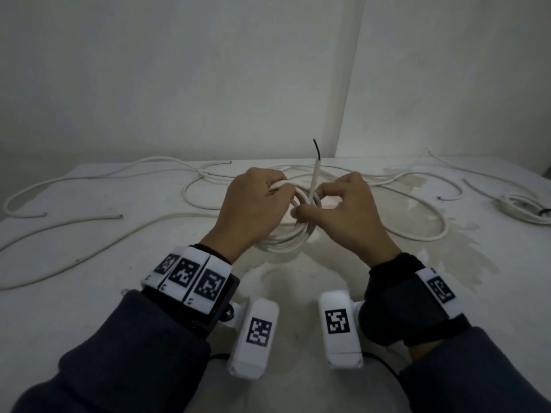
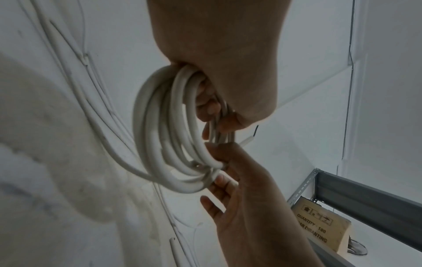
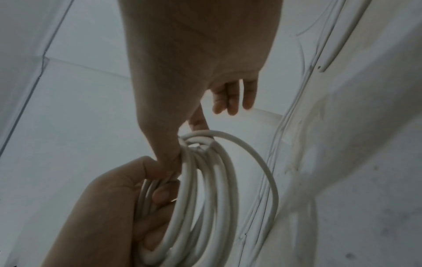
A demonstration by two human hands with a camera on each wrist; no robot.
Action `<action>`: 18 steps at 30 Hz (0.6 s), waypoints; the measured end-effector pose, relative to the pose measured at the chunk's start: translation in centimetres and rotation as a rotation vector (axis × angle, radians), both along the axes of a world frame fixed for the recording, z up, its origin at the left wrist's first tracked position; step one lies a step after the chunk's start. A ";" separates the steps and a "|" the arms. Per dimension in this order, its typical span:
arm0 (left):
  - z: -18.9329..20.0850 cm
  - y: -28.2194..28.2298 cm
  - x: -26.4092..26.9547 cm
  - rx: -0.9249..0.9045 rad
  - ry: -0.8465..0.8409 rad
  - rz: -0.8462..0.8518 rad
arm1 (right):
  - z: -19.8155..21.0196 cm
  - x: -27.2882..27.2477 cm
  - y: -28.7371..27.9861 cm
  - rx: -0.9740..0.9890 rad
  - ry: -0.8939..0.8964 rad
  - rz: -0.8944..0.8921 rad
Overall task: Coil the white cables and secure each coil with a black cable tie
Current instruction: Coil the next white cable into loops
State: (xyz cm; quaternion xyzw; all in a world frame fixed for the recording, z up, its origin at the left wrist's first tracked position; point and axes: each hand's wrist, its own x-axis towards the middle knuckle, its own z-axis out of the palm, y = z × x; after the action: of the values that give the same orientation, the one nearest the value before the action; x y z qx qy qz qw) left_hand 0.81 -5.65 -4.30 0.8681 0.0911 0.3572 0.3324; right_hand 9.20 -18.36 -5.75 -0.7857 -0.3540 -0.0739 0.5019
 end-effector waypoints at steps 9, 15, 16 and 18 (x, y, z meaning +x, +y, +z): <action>-0.2 -0.5 0.3 -0.364 -0.119 0.066 | -0.1 -0.6 0.9 -0.006 0.330 0.216; -1.5 -0.4 0.8 -0.614 -0.068 0.159 | -0.2 -1.5 1.1 -0.054 0.556 0.357; -1.5 -0.5 0.8 -0.647 -0.055 0.169 | -0.3 -1.4 1.1 -0.043 0.579 0.366; -1.6 -0.8 1.0 -0.705 -0.035 0.154 | -0.5 -1.3 1.2 0.008 0.639 0.398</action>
State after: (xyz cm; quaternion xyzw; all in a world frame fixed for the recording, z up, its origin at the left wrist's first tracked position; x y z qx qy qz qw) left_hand 1.76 -6.43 -5.91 0.6845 0.2682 0.3427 0.5848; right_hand 7.88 -17.14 -6.23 -0.6831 -0.3250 0.2724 0.5946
